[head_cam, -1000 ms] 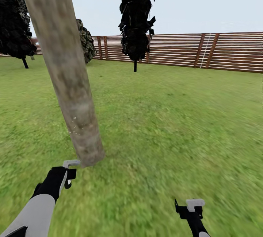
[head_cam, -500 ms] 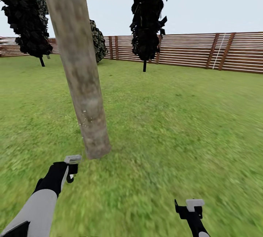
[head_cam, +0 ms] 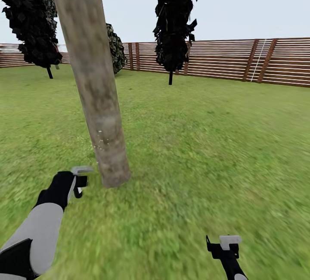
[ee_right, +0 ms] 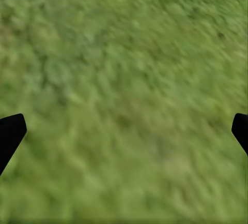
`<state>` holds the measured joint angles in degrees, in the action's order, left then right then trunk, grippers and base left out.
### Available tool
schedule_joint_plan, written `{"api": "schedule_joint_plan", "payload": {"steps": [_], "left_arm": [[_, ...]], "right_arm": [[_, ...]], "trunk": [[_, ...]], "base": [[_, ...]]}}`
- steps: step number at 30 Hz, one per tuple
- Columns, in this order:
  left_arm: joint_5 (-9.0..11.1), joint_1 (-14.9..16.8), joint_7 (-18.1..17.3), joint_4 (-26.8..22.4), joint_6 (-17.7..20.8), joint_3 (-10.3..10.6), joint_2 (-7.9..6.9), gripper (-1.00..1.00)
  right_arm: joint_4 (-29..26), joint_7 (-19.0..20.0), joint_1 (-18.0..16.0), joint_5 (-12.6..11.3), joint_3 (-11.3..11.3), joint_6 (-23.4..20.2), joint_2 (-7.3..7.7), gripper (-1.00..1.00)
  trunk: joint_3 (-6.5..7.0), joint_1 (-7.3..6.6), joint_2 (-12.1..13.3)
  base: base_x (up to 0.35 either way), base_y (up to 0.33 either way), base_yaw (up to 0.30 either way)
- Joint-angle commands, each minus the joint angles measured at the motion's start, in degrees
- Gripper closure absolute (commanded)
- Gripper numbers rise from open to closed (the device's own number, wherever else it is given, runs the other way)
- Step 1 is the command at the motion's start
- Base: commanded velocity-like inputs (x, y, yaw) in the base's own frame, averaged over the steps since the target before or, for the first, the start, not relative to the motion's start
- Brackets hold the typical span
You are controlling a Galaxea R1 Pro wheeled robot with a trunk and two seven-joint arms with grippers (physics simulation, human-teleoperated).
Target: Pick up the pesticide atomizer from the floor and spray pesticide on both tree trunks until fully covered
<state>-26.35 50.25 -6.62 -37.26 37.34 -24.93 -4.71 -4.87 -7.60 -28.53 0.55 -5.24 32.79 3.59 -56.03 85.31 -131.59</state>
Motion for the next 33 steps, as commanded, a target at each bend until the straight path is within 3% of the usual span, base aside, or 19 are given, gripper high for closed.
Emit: {"api": "schedule_joint_plan", "payload": {"steps": [1, 3, 4, 5, 7, 9, 12, 15, 33], "left_arm": [[-0.4, 0.0, -1.0, -0.1, 0.1, -0.2, 0.27, 1.00], [-0.4, 0.5, -1.2, -0.1, 0.1, -0.1, 1.22, 1.00], [-0.4, 0.7, -1.3, -0.1, 0.1, -0.1, 2.53, 1.00], [-0.4, 1.0, -1.3, -0.1, 0.1, -0.1, 4.91, 1.00], [-0.4, 1.4, -1.3, -0.2, 0.1, 0.0, 5.76, 1.00], [-0.6, 1.3, -1.3, -0.2, 0.2, 0.0, 5.45, 1.00], [-0.6, 0.9, -1.3, -0.2, 0.2, 0.1, 2.75, 1.00], [-0.6, 0.7, -1.2, -0.2, -0.1, 0.1, 1.82, 1.00], [-0.5, 0.6, -0.6, 0.0, -0.5, 0.0, 2.46, 1.00]], "right_arm": [[0.0, -0.5, 0.0, 0.1, -0.5, 0.1, 0.01, -1.00], [0.0, -0.5, 0.0, 0.1, -0.5, 0.1, 0.01, -1.00], [0.0, -0.5, 0.0, 0.1, -0.5, 0.1, 0.01, -1.00], [0.0, -0.5, 0.0, 0.1, -0.5, 0.1, 0.01, -1.00], [0.0, -0.5, 0.0, 0.1, -0.5, 0.1, 0.01, -1.00], [0.0, -0.5, 0.0, 0.1, -0.5, 0.1, 0.04, -1.00], [0.0, -0.5, 0.0, 0.1, -0.5, 0.1, 0.08, -1.00], [0.0, -0.5, 0.0, 0.0, -0.5, 0.1, 0.08, -1.00], [0.0, -0.5, 0.0, 0.1, -0.5, 0.1, 0.01, -1.00]], "trunk": [[-0.05, -0.01, 0.0], [-0.05, -0.01, 0.0], [-0.05, -0.01, 0.0], [-0.05, -0.01, 0.0], [-0.05, -0.01, 0.0], [-0.05, -0.01, 0.0], [-0.05, -0.01, 0.0], [-0.05, -0.01, 0.0], [-0.05, -0.01, 0.0]], "base": [[0.000, 0.000, 0.000], [0.000, 0.000, 0.000], [0.000, 0.000, 0.000], [0.000, 0.000, 0.000], [0.000, 0.000, 0.037], [0.000, 0.000, 0.214], [0.005, -0.038, 0.221], [0.068, -0.213, 0.046], [0.037, -0.269, 0.000]]}}
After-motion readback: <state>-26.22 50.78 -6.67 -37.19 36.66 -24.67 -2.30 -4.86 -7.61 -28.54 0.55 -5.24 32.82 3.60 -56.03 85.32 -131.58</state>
